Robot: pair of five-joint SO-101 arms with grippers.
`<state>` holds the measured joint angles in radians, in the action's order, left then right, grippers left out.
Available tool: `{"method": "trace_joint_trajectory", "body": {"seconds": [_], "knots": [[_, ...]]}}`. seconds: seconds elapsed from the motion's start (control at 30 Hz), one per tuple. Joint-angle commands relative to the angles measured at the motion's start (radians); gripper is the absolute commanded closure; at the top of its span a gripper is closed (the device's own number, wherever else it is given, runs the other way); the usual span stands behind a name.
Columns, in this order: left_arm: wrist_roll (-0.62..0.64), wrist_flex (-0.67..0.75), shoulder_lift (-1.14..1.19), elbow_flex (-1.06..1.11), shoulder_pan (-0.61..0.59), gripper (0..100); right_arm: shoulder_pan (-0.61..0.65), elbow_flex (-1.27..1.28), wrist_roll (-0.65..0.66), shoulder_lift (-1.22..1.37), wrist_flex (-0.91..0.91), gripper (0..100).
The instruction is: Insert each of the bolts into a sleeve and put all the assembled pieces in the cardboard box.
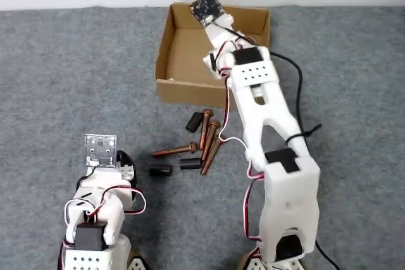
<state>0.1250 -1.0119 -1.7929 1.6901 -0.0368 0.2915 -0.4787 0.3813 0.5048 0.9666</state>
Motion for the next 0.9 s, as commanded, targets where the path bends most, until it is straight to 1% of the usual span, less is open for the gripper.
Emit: {"method": "trace_joint_trajectory", "body": {"seconds": [0.0,0.3,0.4,0.57,0.63,0.7,0.8,0.87], "knots": [[-0.008,-0.005,0.003,-0.005,-0.003,100,0.01,-0.054,-0.106,-0.157,0.13,99.1],[-0.008,-0.005,0.002,-0.005,-0.003,100,0.005,-0.052,-0.318,-0.312,0.486,99.1],[-0.008,-0.005,0.002,-0.005,-0.034,100,0.005,-0.052,-0.379,-0.335,0.619,99.1],[-0.008,-0.005,0.002,-0.005,-0.04,100,0.004,-0.052,-0.537,-0.348,0.812,99.0],[-0.008,-0.005,0.002,-0.005,-0.04,100,0.002,-0.028,-0.6,-0.352,0.832,99.0],[-0.008,-0.005,0.002,-0.005,-0.04,100,-0.008,0.018,-0.618,-0.387,0.832,99.0],[-0.008,-0.005,0.002,-0.005,-0.04,100,-0.008,0.172,-0.623,-0.461,0.831,99.0],[-0.008,-0.005,0.002,-0.005,-0.038,100,-0.016,0.295,-0.649,-0.532,0.831,98.9]]}}
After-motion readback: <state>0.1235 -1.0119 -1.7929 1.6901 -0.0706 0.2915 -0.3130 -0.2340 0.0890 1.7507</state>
